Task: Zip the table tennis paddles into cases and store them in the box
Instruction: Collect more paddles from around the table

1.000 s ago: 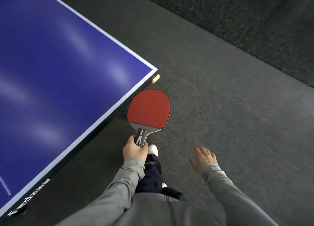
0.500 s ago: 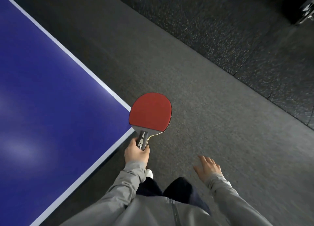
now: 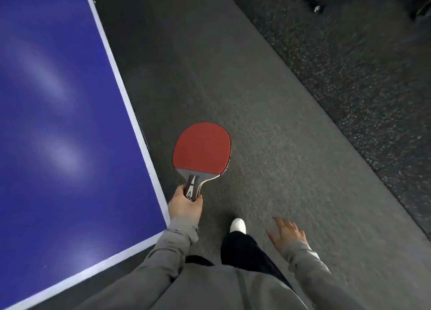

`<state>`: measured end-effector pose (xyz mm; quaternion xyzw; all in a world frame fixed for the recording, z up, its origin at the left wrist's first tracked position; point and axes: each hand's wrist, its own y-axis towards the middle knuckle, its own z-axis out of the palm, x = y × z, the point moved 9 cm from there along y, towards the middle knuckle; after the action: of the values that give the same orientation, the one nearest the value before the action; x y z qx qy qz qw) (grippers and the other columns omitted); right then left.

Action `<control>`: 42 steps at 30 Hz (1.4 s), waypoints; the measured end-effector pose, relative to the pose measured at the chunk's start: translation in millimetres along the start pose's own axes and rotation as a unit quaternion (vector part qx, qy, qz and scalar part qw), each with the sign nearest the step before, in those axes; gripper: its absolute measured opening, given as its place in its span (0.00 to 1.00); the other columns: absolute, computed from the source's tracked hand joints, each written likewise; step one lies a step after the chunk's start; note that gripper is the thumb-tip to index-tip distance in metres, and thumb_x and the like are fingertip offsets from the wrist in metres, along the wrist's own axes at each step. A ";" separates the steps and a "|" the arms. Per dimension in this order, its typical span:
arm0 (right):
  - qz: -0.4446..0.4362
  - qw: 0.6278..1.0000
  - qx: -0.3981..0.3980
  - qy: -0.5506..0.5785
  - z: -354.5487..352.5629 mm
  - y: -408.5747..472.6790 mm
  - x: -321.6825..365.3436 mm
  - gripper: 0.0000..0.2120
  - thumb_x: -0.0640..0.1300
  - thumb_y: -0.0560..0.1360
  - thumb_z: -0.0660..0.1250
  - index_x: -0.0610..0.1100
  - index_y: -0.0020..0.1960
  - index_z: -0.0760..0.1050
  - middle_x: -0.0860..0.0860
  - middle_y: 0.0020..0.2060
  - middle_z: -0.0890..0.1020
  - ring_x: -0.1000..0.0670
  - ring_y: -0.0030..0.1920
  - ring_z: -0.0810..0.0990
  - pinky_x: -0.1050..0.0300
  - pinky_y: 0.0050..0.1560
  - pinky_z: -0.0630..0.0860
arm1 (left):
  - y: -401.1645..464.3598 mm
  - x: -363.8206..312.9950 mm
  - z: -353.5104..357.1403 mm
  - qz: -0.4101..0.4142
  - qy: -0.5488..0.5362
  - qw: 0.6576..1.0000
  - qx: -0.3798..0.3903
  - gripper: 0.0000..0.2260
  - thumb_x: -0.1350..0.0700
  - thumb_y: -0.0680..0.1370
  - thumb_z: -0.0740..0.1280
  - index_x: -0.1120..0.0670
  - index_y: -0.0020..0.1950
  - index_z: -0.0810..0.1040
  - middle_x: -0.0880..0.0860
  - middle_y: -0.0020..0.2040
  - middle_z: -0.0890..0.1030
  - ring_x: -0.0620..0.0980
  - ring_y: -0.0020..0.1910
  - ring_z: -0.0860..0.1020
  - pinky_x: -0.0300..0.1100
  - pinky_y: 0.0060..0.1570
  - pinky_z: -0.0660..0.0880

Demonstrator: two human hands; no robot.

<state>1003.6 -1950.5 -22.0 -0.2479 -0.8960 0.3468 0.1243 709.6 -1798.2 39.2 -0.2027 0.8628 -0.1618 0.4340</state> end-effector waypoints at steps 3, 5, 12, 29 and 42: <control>-0.050 0.998 0.005 -0.047 -47.1 49.3 4.4 0.27 0.57 0.77 0.57 0.50 0.73 0.56 0.51 0.72 0.63 0.48 0.72 0.61 0.50 0.70 0.60 | 9.4 -17.8 12.4 -0.044 -0.034 0.997 -0.050 0.17 0.55 0.71 0.72 0.54 0.58 0.76 0.50 0.41 0.79 0.54 0.47 0.78 0.43 0.52 0.73; -0.076 0.995 0.005 -0.071 -77.0 82.1 10.3 0.26 0.56 0.77 0.57 0.50 0.73 0.57 0.50 0.72 0.64 0.48 0.72 0.62 0.51 0.70 0.60 | 18.3 -28.1 17.5 -0.062 -0.047 0.994 -0.074 0.17 0.55 0.71 0.72 0.54 0.58 0.76 0.52 0.44 0.81 0.55 0.48 0.79 0.43 0.53 0.73; -0.141 0.981 0.032 -0.126 -150.6 179.9 61.2 0.27 0.57 0.77 0.57 0.49 0.72 0.57 0.50 0.72 0.64 0.48 0.72 0.63 0.51 0.70 0.60 | 70.4 -59.8 14.1 -0.120 -0.064 0.980 -0.146 0.14 0.55 0.71 0.71 0.54 0.56 0.76 0.48 0.40 0.78 0.52 0.43 0.77 0.43 0.49 0.74; -0.154 0.983 -0.022 -0.099 -378.0 384.7 244.5 0.24 0.56 0.78 0.56 0.48 0.71 0.60 0.50 0.70 0.66 0.46 0.70 0.65 0.50 0.69 0.61 | 350.3 -236.8 -13.8 -0.122 -0.102 0.976 -0.151 0.12 0.54 0.71 0.70 0.52 0.53 0.75 0.49 0.38 0.77 0.53 0.42 0.77 0.46 0.47 0.75; -0.205 0.967 0.016 -0.150 -539.8 592.6 344.5 0.25 0.56 0.78 0.55 0.47 0.72 0.59 0.49 0.70 0.66 0.47 0.70 0.64 0.50 0.68 0.62 | 539.0 -390.6 11.2 -0.148 -0.100 0.963 -0.201 0.10 0.56 0.70 0.70 0.51 0.50 0.75 0.44 0.35 0.75 0.51 0.38 0.75 0.42 0.41 0.71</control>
<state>1137.3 -1088.4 -16.0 -0.0016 -0.9306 0.3610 0.0607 817.3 -1141.4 54.5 -0.4265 0.7899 -0.0267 0.4399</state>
